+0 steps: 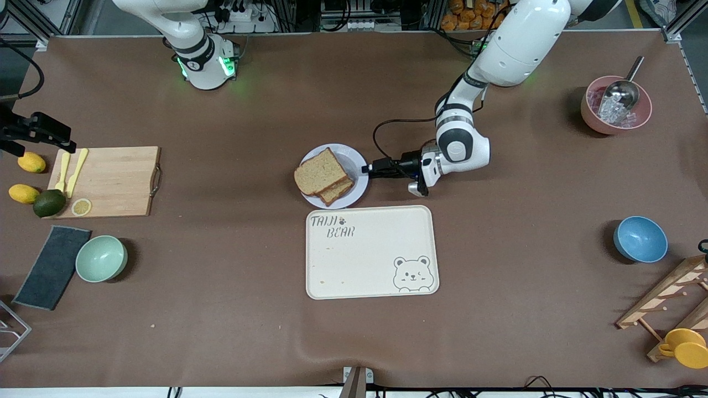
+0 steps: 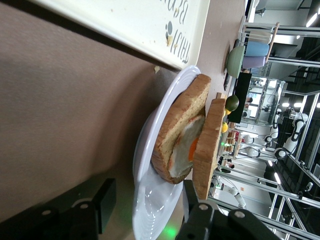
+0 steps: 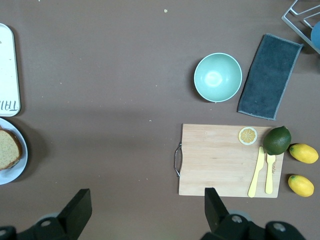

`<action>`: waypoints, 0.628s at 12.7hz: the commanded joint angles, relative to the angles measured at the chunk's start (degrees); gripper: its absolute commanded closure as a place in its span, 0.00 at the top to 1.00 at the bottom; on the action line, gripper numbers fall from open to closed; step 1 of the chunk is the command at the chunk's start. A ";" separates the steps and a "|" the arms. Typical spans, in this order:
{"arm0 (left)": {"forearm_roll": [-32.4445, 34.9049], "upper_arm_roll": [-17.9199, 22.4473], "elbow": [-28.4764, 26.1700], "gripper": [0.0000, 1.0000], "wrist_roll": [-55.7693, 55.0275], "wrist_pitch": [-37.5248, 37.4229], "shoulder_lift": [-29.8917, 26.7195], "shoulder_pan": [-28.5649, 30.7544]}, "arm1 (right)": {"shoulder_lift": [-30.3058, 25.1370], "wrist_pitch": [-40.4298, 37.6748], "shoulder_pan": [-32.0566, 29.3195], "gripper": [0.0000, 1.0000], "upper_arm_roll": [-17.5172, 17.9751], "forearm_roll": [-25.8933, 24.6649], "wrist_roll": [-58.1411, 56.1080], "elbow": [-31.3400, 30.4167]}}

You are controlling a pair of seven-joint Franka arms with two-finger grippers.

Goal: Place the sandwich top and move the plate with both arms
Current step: 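Retract the right gripper while the left gripper reaches the plate rim, then close the left gripper on the white plate rim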

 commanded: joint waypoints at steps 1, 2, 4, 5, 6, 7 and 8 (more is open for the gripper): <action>-1.89 0.03 2.57 0.52 1.68 1.34 2.17 -1.48 | -1.09 -0.38 -0.04 1.00 -0.37 3.01 2.59 -0.20; -1.89 0.03 2.58 0.50 1.68 1.34 2.27 -1.48 | -1.09 -0.38 -0.13 1.00 -0.46 3.02 3.65 -0.20; -1.80 0.03 3.02 0.46 1.68 1.34 2.97 -1.48 | -1.09 -0.90 -1.27 1.00 -0.28 3.02 3.74 -0.03; -1.54 0.03 3.19 0.34 2.20 1.34 3.06 -1.48 | -1.09 -1.08 -1.19 1.00 -0.11 2.93 3.66 0.06; -1.54 0.03 3.19 0.20 3.86 1.34 2.97 -1.48 | -1.01 -1.17 -0.93 1.00 0.15 2.84 3.74 1.28; -1.54 0.03 3.19 0.11 4.74 1.34 3.06 -1.39 | -1.01 -1.43 -0.75 1.00 0.33 2.84 3.05 2.34; -1.80 0.03 3.46 0.01 4.84 1.34 3.15 -1.48 | -0.92 -1.78 -0.84 1.00 0.33 3.19 2.96 2.43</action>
